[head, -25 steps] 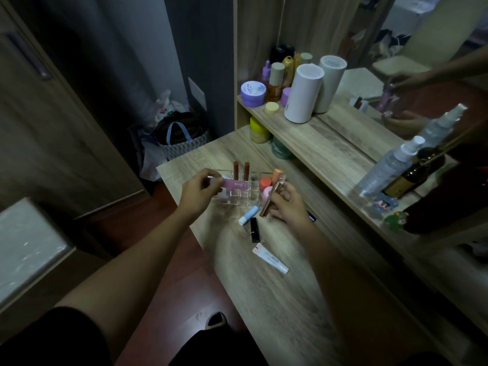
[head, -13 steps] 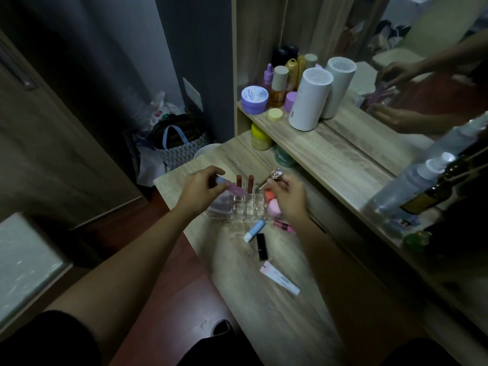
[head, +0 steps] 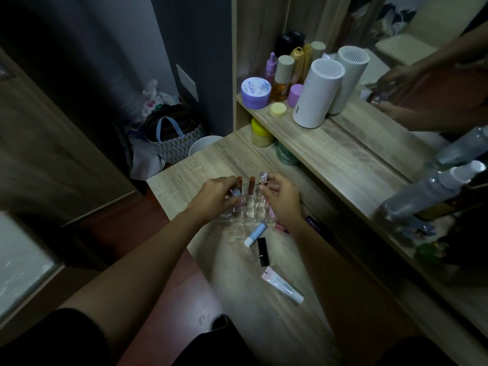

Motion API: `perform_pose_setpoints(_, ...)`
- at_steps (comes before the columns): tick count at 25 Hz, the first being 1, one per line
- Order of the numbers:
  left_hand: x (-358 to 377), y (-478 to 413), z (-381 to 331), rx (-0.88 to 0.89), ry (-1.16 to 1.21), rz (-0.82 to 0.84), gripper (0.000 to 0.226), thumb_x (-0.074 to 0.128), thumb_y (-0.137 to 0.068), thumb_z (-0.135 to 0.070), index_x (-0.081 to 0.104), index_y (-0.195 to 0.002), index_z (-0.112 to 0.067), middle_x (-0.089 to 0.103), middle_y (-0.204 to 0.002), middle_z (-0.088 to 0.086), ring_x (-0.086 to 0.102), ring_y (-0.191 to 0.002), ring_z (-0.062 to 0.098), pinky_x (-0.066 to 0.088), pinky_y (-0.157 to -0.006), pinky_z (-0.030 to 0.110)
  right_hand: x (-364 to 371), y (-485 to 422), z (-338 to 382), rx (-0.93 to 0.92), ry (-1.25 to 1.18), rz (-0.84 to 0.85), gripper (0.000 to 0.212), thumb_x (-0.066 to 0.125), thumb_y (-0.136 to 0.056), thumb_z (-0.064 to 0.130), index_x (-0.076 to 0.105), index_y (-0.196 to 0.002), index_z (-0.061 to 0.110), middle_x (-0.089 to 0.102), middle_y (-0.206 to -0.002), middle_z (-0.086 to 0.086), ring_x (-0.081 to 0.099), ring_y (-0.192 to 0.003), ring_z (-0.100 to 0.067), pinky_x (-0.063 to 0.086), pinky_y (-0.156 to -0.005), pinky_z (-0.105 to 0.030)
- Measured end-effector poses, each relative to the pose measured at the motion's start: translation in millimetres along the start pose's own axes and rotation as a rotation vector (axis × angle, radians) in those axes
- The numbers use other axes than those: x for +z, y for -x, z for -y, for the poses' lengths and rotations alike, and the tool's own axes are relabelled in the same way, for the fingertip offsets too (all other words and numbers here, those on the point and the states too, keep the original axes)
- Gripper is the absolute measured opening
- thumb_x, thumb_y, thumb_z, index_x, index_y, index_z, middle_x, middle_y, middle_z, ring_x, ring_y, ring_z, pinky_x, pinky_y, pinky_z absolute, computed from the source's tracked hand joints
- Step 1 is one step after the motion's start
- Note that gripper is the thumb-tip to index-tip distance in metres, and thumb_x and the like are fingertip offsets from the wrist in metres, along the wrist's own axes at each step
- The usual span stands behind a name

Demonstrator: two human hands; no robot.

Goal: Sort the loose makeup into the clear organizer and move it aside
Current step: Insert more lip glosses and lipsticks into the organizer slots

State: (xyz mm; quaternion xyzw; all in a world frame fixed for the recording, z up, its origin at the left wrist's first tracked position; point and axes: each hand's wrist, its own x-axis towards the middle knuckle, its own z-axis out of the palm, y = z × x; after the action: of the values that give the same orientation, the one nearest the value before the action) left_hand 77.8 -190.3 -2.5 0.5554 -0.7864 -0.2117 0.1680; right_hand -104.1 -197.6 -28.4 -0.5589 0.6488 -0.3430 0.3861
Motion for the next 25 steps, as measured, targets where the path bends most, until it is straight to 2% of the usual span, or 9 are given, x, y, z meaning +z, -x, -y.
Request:
perform_pose_setpoints(2,7,-2,0,0.007,-0.021,0.014,0.02,0.068,-0.08,-0.012,0.061,-0.098,-0.005,0.066,-0.092,0.014,0.062,-0.082,0.026,0.045,-0.071,0.03,1,0,-2,0.003,0.012,0.0,0.034,0.064,-0.086,0.005,0.058,-0.119,0.002,0.068,-0.113,-0.013,0.062,-0.095,-0.01,0.042,-0.055,0.005)
perform_pose_setpoints(8,8,-3,-3,0.015,-0.04,0.003,0.026,0.066,-0.082,-0.013,0.058,-0.106,-0.005,0.062,-0.101,0.015,0.06,-0.087,0.028,0.047,-0.074,0.034,-4,-1,-4,0.025,0.006,0.036,0.036,0.067,-0.084,0.006,0.058,-0.119,0.004,0.068,-0.111,-0.013,0.059,-0.086,-0.004,0.044,-0.057,0.005)
perform_pose_setpoints(11,4,-1,-8,0.006,-0.02,-0.007,0.027,0.068,-0.081,-0.013,0.058,-0.105,-0.006,0.061,-0.102,0.015,0.062,-0.084,0.027,0.05,-0.074,0.036,-10,1,0,0.014,-0.039,0.049,0.039,0.069,-0.082,0.006,0.058,-0.12,0.006,0.069,-0.104,-0.009,0.058,-0.078,0.005,0.052,-0.072,-0.007)
perform_pose_setpoints(13,1,4,-12,0.011,-0.014,-0.043,0.027,0.069,-0.081,-0.012,0.058,-0.104,-0.005,0.062,-0.102,0.015,0.063,-0.082,0.026,0.052,-0.073,0.037,-15,6,3,-0.004,-0.053,0.057,0.04,0.07,-0.081,0.008,0.058,-0.12,0.007,0.067,-0.104,-0.006,0.059,-0.081,0.003,0.051,-0.077,-0.01)
perform_pose_setpoints(16,0,14,-17,0.035,-0.013,-0.121,0.023,0.069,-0.08,-0.011,0.059,-0.099,-0.003,0.062,-0.095,0.016,0.062,-0.076,0.026,0.05,-0.07,0.035,-28,14,4,-0.015,-0.068,0.043,0.041,0.069,-0.082,0.011,0.057,-0.121,0.009,0.065,-0.11,-0.005,0.061,-0.093,-0.008,0.049,-0.076,-0.011)
perform_pose_setpoints(21,25,33,-32,0.067,0.01,-0.087,0.012,0.066,-0.082,-0.006,0.06,-0.089,0.001,0.063,-0.085,0.018,0.059,-0.075,0.029,0.044,-0.069,0.032,-57,40,-28,0.041,0.048,-0.078,0.027,0.063,-0.086,0.01,0.061,-0.113,0.009,0.069,-0.105,-0.006,0.062,-0.082,-0.003,0.046,-0.064,-0.007)
perform_pose_setpoints(25,54,46,-35,0.058,0.01,0.013,0.011,0.06,-0.087,-0.01,0.061,-0.091,0.0,0.063,-0.092,0.02,0.06,-0.081,0.033,0.047,-0.07,0.036,-74,54,-64,0.162,0.237,-0.142,0.022,0.054,-0.09,0.002,0.063,-0.109,0.006,0.068,-0.107,-0.014,0.065,-0.097,-0.026,0.053,-0.083,-0.031)
